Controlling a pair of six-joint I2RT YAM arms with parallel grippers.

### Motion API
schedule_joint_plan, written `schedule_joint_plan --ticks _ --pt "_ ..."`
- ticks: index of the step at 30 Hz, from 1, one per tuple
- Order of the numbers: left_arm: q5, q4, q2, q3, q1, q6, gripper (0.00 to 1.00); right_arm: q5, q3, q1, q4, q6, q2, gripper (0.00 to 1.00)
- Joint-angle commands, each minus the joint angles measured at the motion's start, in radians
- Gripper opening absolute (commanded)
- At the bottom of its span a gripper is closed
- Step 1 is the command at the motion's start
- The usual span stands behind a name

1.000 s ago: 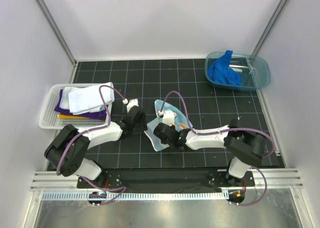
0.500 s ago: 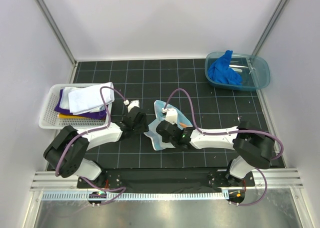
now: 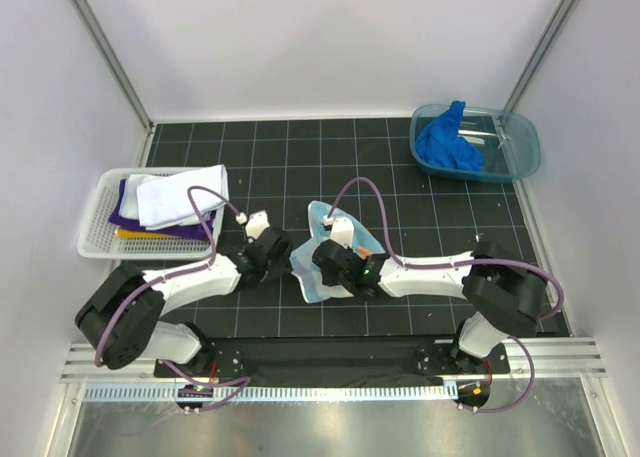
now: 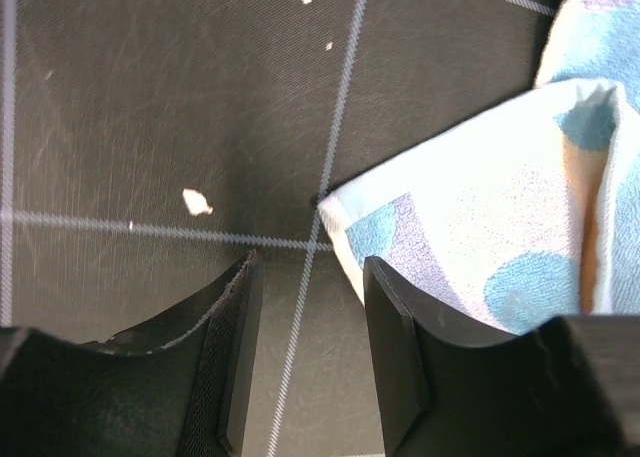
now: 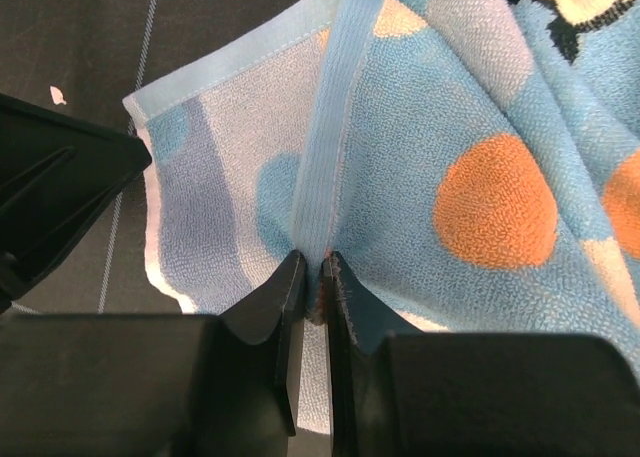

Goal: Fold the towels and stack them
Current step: Flatten out the crumpled towel

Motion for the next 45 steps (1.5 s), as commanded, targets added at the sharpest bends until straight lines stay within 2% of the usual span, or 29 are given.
schedule_joint_plan --ticks 1,6,9,15,18,22,24,25,28,31,36,42,45 --pt "-0.101 -0.138 0.052 0.052 -0.043 -0.155 0.49 -0.015 -0.001 -0.005 0.084 0.017 0.015 0.18" --pt "-0.190 -0.255 0.148 0.146 -0.090 -0.270 0.50 -0.042 -0.016 -0.014 0.106 0.020 0.008 0.20" --pt "-0.213 -0.258 0.196 0.160 -0.092 -0.330 0.52 -0.052 -0.035 -0.015 0.118 0.022 -0.012 0.22" --pt "-0.262 -0.259 0.230 0.170 -0.092 -0.356 0.54 -0.066 -0.081 -0.034 0.135 0.028 -0.052 0.22" --pt "-0.244 -0.252 0.263 0.184 -0.094 -0.349 0.49 -0.081 -0.101 -0.048 0.147 0.036 -0.075 0.22" --pt "-0.189 -0.217 0.297 0.190 -0.094 -0.347 0.36 -0.109 -0.110 -0.066 0.160 0.043 -0.083 0.22" --pt "-0.175 -0.212 0.302 0.187 -0.097 -0.347 0.35 -0.118 -0.116 -0.075 0.172 0.046 -0.080 0.22" --pt "-0.167 -0.212 0.300 0.186 -0.100 -0.347 0.36 -0.126 -0.119 -0.080 0.178 0.048 -0.077 0.22" --pt "-0.157 -0.212 0.273 0.177 -0.100 -0.338 0.47 -0.152 -0.122 -0.094 0.209 0.055 -0.059 0.22" --pt "-0.164 -0.224 0.242 0.154 -0.100 -0.339 0.54 -0.184 -0.130 -0.111 0.249 0.071 -0.037 0.19" --pt "-0.157 -0.241 0.228 0.157 -0.100 -0.344 0.54 -0.236 -0.122 -0.126 0.307 0.100 0.009 0.16" --pt "-0.181 -0.258 0.293 0.204 -0.075 -0.326 0.49 -0.279 -0.113 -0.126 0.353 0.125 0.041 0.13" --pt "-0.170 -0.246 0.317 0.207 -0.052 -0.313 0.38 -0.285 -0.117 -0.127 0.358 0.135 0.034 0.14"
